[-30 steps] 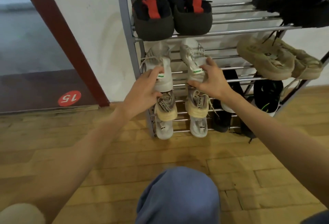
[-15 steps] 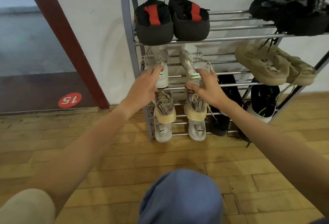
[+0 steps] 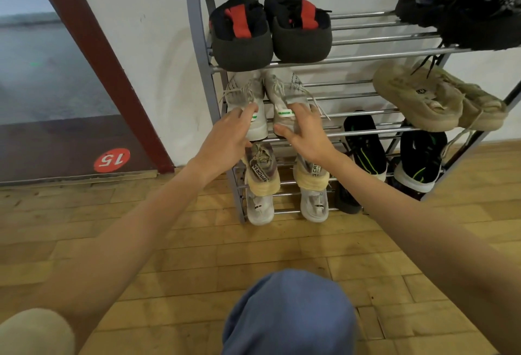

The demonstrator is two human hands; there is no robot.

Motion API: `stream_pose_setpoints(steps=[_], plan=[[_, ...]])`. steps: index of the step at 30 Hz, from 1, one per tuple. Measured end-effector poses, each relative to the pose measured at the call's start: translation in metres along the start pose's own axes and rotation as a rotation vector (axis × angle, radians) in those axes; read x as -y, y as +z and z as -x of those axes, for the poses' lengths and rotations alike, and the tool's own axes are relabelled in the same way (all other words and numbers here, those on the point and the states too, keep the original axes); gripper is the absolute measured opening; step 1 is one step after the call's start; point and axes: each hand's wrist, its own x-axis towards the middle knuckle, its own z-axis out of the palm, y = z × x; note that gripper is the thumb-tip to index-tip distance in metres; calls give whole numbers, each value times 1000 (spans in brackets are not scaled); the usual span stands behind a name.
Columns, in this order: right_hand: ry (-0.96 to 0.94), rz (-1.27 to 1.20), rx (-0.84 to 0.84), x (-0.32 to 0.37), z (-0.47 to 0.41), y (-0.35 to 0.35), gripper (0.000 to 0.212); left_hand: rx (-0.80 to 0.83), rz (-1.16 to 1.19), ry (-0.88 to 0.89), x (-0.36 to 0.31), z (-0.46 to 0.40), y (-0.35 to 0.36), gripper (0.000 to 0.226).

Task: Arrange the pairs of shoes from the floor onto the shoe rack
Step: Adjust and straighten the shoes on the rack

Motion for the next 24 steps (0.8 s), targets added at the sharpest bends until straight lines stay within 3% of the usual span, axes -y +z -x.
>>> stream_pose_setpoints(steps=[5, 9, 13, 16, 18, 21, 24], plan=[[-76, 80, 75, 0, 0, -7, 57, 21, 11, -9, -2, 1, 0, 72], [-14, 5, 176, -7, 3, -19, 75, -6, 31, -6, -3, 6, 4, 81], [-102, 72, -77, -15, 40, -7, 57, -160, 30, 10, -3, 27, 20, 84], [-285, 127, -308, -25, 79, 13, 37, -434, 87, 34, -5, 55, 38, 53], [-376, 211, -292, -43, 99, 30, 27, -520, 90, 53, -2, 70, 55, 34], [-284, 283, -164, -67, 119, 49, 30, -312, 86, 55, 4, 82, 86, 26], [-27, 285, -85, -81, 130, 61, 55, -106, 90, -11, 6, 82, 115, 39]])
